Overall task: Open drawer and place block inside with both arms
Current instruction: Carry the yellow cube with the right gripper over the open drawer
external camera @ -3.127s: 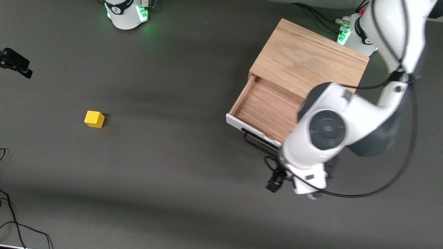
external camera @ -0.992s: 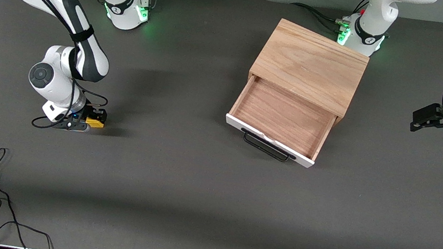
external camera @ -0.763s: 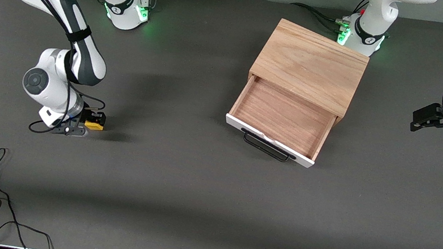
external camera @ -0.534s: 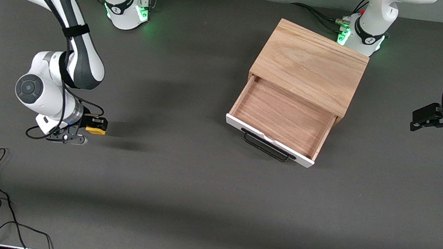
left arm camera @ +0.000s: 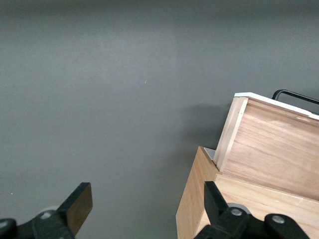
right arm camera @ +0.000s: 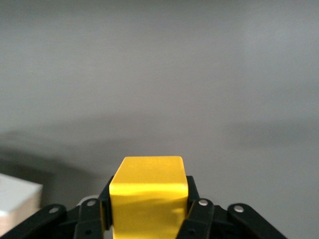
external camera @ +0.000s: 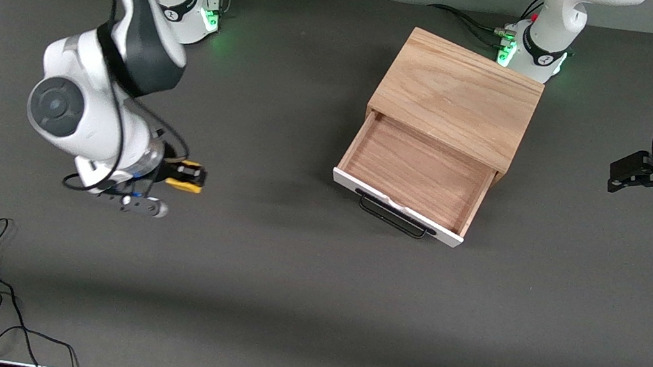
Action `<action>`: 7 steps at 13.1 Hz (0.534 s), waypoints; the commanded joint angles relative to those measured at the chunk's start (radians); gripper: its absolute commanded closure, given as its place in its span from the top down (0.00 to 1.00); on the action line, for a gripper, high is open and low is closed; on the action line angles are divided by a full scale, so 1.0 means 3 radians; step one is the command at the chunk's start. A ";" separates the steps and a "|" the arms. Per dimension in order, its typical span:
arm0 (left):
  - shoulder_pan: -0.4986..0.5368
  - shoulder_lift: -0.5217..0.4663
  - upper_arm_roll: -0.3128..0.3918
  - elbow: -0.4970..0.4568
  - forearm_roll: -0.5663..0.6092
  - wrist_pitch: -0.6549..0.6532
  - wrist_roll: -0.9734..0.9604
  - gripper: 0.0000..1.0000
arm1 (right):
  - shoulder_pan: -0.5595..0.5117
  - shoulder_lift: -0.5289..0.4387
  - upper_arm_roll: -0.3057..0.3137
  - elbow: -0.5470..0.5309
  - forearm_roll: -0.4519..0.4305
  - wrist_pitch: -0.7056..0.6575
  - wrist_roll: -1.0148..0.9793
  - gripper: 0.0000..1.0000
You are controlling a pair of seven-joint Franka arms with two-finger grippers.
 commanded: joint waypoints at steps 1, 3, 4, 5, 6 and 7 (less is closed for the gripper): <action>-0.0029 -0.0106 0.0012 -0.0088 0.0066 -0.0038 0.0050 1.00 | 0.0422 0.0245 0.0067 0.0455 -0.0012 -0.0130 0.0626 0.03; -0.0034 -0.0101 0.0012 -0.0083 0.0066 -0.0043 0.0050 1.00 | 0.0770 0.0479 0.0067 0.0791 -0.0018 -0.0109 0.1102 0.03; -0.0029 -0.0096 0.0007 -0.0078 0.0066 -0.0048 0.0050 1.00 | 0.0924 0.0662 0.0062 0.1046 -0.0033 -0.0109 0.1251 0.03; -0.0029 -0.0076 0.0007 -0.0068 0.0066 -0.0068 0.0050 1.00 | 0.1077 0.0836 0.0057 0.1292 -0.0043 -0.0099 0.1379 0.03; -0.0029 -0.0060 0.0007 -0.0052 0.0066 -0.0078 0.0050 1.00 | 0.1195 0.1005 0.0052 0.1512 -0.0048 -0.0084 0.1542 0.03; -0.0019 -0.0055 0.0007 -0.0042 0.0066 -0.0073 0.0055 1.00 | 0.1308 0.1133 0.0042 0.1651 -0.0053 -0.0038 0.1675 0.03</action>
